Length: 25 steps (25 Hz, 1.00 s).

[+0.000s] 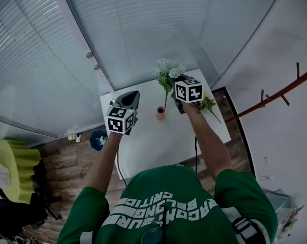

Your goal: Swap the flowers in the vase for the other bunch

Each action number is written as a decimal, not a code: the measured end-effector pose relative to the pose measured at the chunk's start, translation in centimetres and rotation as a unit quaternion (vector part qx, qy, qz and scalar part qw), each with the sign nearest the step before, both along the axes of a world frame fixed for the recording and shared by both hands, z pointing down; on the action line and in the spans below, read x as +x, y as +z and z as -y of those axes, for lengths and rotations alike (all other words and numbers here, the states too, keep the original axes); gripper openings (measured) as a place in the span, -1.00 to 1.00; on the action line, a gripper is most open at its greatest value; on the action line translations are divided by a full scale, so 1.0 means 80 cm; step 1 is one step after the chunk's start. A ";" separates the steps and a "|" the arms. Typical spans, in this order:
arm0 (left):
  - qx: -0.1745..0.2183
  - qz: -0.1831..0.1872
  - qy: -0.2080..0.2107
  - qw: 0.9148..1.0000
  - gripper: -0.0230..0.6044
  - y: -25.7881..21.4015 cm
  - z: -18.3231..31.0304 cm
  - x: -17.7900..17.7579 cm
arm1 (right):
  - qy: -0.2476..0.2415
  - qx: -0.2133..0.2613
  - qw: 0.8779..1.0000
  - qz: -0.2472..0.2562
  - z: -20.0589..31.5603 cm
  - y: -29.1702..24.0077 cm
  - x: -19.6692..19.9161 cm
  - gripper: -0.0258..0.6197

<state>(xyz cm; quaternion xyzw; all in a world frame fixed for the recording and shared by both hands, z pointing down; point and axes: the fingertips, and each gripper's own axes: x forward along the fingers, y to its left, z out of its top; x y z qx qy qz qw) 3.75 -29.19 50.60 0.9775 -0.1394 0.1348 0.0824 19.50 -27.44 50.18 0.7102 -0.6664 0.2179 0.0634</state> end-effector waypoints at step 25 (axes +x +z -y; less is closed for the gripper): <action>-0.037 0.021 -0.066 0.997 -0.91 0.045 0.033 -0.046 | -0.057 -0.045 0.997 -0.019 0.009 0.148 -0.055 -0.78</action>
